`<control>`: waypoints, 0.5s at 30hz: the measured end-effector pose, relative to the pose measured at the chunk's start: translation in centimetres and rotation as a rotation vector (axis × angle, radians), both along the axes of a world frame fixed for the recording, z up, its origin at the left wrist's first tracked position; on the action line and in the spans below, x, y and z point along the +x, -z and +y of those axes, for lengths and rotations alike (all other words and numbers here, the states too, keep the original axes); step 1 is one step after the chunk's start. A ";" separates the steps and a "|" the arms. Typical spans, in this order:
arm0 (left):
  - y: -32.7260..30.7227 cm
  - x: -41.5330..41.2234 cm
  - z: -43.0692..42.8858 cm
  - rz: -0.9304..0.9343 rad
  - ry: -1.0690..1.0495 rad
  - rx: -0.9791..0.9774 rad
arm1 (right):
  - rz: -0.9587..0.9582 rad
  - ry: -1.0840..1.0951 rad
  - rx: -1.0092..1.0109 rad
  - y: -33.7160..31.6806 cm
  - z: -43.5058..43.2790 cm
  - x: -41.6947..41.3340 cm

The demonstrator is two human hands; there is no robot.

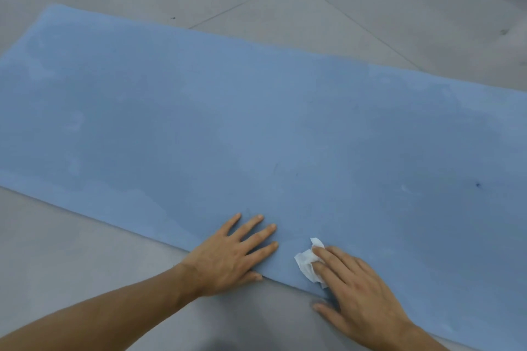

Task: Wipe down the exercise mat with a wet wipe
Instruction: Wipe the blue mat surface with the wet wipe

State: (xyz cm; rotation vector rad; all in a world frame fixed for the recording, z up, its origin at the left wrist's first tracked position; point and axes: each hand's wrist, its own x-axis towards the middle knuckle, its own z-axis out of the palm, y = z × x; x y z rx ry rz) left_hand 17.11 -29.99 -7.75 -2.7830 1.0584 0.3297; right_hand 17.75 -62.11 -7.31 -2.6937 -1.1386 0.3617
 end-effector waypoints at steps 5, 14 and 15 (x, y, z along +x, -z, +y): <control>-0.4 -0.2 0.1 -0.053 0.064 -0.087 | -0.002 0.019 -0.002 -0.7 -1.5 0.5; -2.0 1.0 0.1 -0.018 0.139 -0.249 | -0.062 0.103 0.034 -1.2 -0.6 -0.2; -2.2 1.2 0.1 -0.015 0.139 -0.263 | -0.089 0.113 0.019 -1.5 -0.4 -0.2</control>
